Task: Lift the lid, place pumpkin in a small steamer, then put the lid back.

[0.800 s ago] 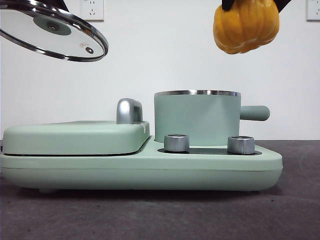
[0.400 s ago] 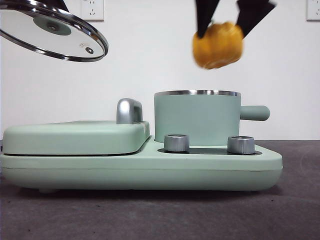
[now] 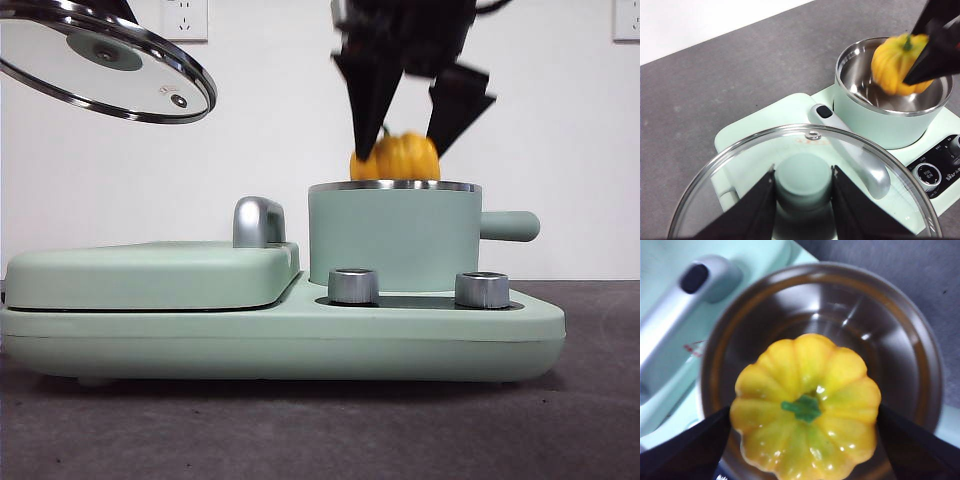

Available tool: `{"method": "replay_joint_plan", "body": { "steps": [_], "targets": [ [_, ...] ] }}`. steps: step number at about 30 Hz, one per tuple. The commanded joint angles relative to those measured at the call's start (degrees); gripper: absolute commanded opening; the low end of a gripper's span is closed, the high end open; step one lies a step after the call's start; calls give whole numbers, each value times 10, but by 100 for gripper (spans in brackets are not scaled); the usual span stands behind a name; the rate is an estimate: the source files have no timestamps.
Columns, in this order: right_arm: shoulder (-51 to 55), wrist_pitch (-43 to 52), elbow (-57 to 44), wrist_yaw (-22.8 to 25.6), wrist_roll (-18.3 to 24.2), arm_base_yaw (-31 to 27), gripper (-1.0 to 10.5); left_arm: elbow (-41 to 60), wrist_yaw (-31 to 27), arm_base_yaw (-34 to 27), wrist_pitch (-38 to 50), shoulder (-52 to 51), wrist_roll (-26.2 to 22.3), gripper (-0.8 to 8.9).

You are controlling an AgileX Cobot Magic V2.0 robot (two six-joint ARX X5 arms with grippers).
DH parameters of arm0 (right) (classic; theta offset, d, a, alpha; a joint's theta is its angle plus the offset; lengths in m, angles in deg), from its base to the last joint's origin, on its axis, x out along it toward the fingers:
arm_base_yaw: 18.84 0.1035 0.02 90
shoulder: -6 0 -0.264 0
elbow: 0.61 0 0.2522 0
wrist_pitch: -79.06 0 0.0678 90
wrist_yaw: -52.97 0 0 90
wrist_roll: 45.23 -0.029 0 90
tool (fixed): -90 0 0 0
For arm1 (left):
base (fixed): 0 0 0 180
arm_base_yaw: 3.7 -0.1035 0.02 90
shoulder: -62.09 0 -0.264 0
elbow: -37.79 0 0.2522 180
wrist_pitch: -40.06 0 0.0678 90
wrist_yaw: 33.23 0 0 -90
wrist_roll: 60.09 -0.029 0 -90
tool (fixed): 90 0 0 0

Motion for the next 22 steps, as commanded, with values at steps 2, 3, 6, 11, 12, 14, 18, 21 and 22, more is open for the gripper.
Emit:
{"method": "replay_joint_plan", "body": {
  "steps": [2,3,6,11,12,14,18,21,22],
  "targets": [
    [-32,22,15,-1,9,3,425,-8,-1,2,19,-1,-1,16],
    [-37,26,15,-1,10,3,425,-8,-1,2,19,-1,-1,16],
    [-60,35,15,0,12,3,425,-8,-1,2,19,-1,0,16],
    [-83,43,15,-2,13,2,425,-8,-1,2,19,-1,0,16],
    [-87,43,15,-2,13,2,425,-8,-1,2,19,-1,0,16],
    [-94,44,15,-3,13,2,425,-8,-1,2,19,-1,-1,16],
    [-101,45,15,-7,13,2,425,-8,-1,2,19,-1,-2,16],
    [-107,43,15,-7,14,1,425,-8,-1,2,19,-1,-2,16],
    [-109,43,15,-14,14,0,425,-8,-1,2,19,0,-2,16]
  ]
}}
